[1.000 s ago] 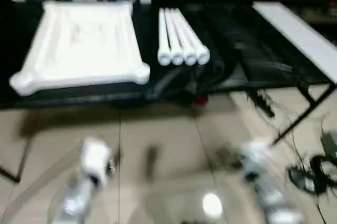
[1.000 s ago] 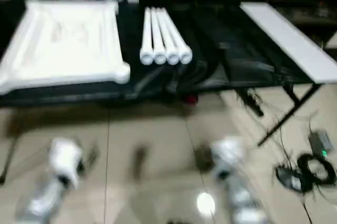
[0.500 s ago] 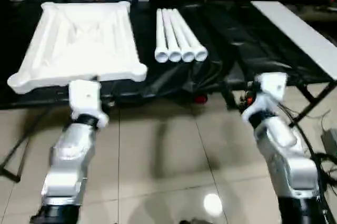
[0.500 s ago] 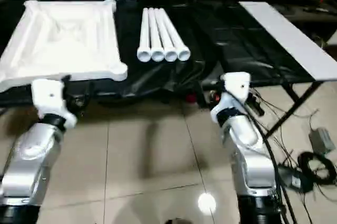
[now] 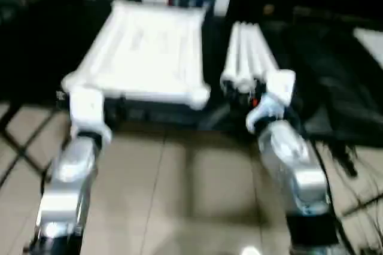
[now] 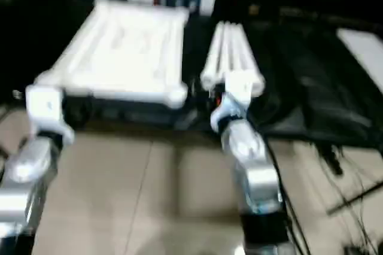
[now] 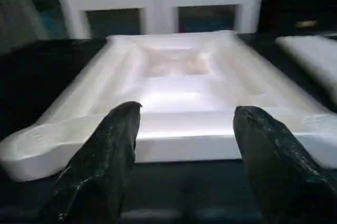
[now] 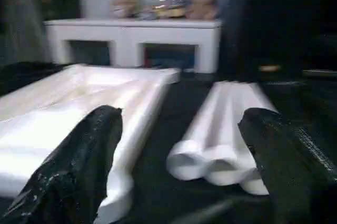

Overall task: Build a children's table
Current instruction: Move to table

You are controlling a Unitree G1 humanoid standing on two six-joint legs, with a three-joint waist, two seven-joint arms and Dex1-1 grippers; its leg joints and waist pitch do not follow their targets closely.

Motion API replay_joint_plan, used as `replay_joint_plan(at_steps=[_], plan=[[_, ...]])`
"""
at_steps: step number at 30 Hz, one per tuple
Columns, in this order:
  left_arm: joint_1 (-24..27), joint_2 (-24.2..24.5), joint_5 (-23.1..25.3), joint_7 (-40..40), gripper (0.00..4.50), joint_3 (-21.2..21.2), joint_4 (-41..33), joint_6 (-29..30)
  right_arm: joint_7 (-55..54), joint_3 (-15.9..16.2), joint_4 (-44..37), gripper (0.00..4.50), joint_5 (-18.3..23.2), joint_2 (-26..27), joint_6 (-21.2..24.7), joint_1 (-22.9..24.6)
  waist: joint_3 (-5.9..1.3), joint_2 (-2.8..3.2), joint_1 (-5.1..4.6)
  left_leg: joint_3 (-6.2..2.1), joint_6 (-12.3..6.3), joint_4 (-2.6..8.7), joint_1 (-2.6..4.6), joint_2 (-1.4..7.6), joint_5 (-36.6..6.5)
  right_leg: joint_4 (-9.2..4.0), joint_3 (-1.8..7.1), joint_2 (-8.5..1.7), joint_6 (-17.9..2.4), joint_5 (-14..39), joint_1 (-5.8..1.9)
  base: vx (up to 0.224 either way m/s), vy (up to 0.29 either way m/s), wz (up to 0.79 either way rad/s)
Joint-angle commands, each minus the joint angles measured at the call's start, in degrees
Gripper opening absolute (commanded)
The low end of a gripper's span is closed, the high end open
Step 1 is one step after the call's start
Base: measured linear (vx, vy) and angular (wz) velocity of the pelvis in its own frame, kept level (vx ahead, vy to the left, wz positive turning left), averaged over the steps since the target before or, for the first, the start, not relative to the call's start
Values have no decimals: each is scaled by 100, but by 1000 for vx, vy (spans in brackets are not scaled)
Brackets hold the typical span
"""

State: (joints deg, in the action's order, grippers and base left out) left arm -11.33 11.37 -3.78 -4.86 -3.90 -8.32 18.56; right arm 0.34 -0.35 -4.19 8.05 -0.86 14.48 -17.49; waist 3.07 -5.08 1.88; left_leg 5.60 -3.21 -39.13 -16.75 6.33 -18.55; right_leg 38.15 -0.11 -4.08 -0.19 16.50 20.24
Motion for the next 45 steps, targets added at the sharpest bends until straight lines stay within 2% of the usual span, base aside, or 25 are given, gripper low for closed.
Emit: replay_joint_plan(at_steps=[1,3,4,5,6,8,10,12,13,14,16,20,21,22,25,28,29,31,34,35,36,39,40,42,45], plan=[[1,114,-1,14,319,-96,-81,101,116,-44,-144,396,187,68,71,-36,-297,3,262,-63,111,-311,-754,142,265,-808,905,-925,-2551,-1031,-1020,145,-24,21],[-27,112,5,3,319,-93,-103,166,-332,-99,-136,396,-124,70,-52,17,-248,216,247,-104,400,109,-687,367,663,-866,542,-703,-2549,-970,-877,137,-15,10],[-27,112,5,3,319,-93,-103,166,-332,-99,-136,396,-124,70,-52,17,-254,451,156,-38,383,697,-489,460,1105,-769,32,-205,-1861,-269,-779,128,2,8],[-47,113,1,-3,319,-106,-91,179,-52,-76,-121,396,70,-28,272,80,-294,645,108,-159,279,911,-88,597,708,-593,-214,55,-1317,95,-533,140,53,-4],[-90,112,-16,-7,319,-132,-56,194,371,-154,-93,396,478,-70,560,227,-424,629,-286,-848,-642,1014,582,1093,190,221,-388,204,-497,792,197,140,53,-4],[-132,128,-22,-15,319,-148,-19,192,394,-170,-40,396,493,-91,615,351,-355,576,-209,-676,-1718,904,407,987,305,493,-352,30,232,230,460,150,18,8],[-187,129,-42,-30,319,-155,5,222,407,-135,-44,396,427,-127,529,458,-351,518,-208,-477,-1865,975,310,891,407,429,-356,15,265,-172,492,125,-11,4],[-263,122,-81,-62,319,-169,61,241,427,-182,-143,396,520,-82,492,590,-297,248,-194,-78,-1445,944,83,544,-225,-297,-108,-222,-115,-660,233,88,-58,-3],[-314,114,-107,-91,319,-166,122,247,404,-202,-246,396,509,-78,504,678,-335,-77,7,229,-825,315,-337,-36,-720,-886,463,-597,-137,1119,-364,77,-92,9],[-317,122,-108,-114,319,-144,172,228,415,-203,-323,396,518,-84,533,721,-314,48,146,59,-357,-130,-502,39,-252,-1088,808,-1036,-639,2601,-591,89,-84,-1],[-304,142,-102,-147,319,-107,216,209,394,-203,-384,396,482,-101,556,745,-306,176,180,-86,127,-173,-723,97,435,-972,635,-889,-968,2648,-728,95,-64,-7],[-119,79,-132,-233,319,-51,244,179,402,-240,-541,396,489,-194,695,798,-200,646,-101,-149,145,927,-398,602,-260,-774,-197,-41,-1051,2049,-426,117,29,-1],[-104,59,-123,-229,319,-47,243,178,432,-209,-556,396,446,-257,703,800,-357,798,-280,-587,-52,1037,319,921,-984,-250,-359,113,-877,1190,0,144,83,0],[-96,44,-111,-224,319,-41,242,174,462,-175,-567,396,400,-318,704,801,-446,750,-402,-764,-464,1028,594,1024,-664,-33,-371,85,-703,690,225,183,63,6],[-141,-21,-116,-189,319,-34,191,226,501,-225,-525,396,473,-363,748,751,-387,543,-442,-568,-1983,937,490,894,449,179,-276,-117,151,-194,550,148,22,7],[-153,-28,-141,-176,319,-49,199,221,559,-186,-532,396,473,-376,780,737,-233,74,-207,130,-972,551,-308,73,-782,-957,325,-550,-221,1520,-248,95,-63,1],[-146,-29,-148,-152,319,-57,206,206,585,-173,-545,396,466,-379,802,729,-377,90,-13,56,-499,-105,-518,37,-237,-1124,748,-1043,-665,2955,-679,94,-88,-1],[-114,-52,-148,-132,319,-59,193,197,598,-154,-552,396,434,-416,807,715,-339,156,23,-83,26,-172,-849,164,505,-980,653,-885,-1526,1703,-821,108,-71,-2],[29,-108,-121,-119,319,-54,156,166,609,-93,-542,396,388,-480,827,652,-276,432,-39,3,82,604,-532,403,878,-944,15,-318,-1626,1539,-618,128,11,3],[40,-127,-111,-109,319,-42,147,171,623,-100,-538,396,397,-501,836,641,-246,573,-305,-334,-83,984,-213,708,64,-488,-336,160,-1110,1406,-324,187,73,4],[65,-118,-105,-123,319,-35,134,170,628,-90,-541,396,398,-508,859,615,-417,622,-441,-764,-656,982,567,1032,-269,53,-383,107,-675,833,234,187,73,4],[80,-116,-92,-143,319,-22,84,193,687,-81,-564,396,426,-550,916,560,-399,503,-437,-733,-1874,877,531,1041,700,397,-351,-38,257,191,581,166,25,4],[59,-104,-103,-164,319,-34,85,199,705,-69,-564,396,421,-564,929,539,-366,376,-466,-437,-2034,966,374,786,681,169,-288,-87,213,-274,534,121,-1,-2],[26,-26,-144,-240,319,-74,140,150,742,-12,-605,396,384,-578,947,536,-408,14,-337,92,-1183,701,-78,157,-417,-584,151,-367,-227,-168,-155,105,-37,-4],[24,46,-181,-298,319,-137,123,172,767,44,-733,396,399,-580,995,571,-364,1,-35,-16,-164,-200,-505,104,-82,-1156,796,-1059,-998,3470,-688,87,-88,3]])
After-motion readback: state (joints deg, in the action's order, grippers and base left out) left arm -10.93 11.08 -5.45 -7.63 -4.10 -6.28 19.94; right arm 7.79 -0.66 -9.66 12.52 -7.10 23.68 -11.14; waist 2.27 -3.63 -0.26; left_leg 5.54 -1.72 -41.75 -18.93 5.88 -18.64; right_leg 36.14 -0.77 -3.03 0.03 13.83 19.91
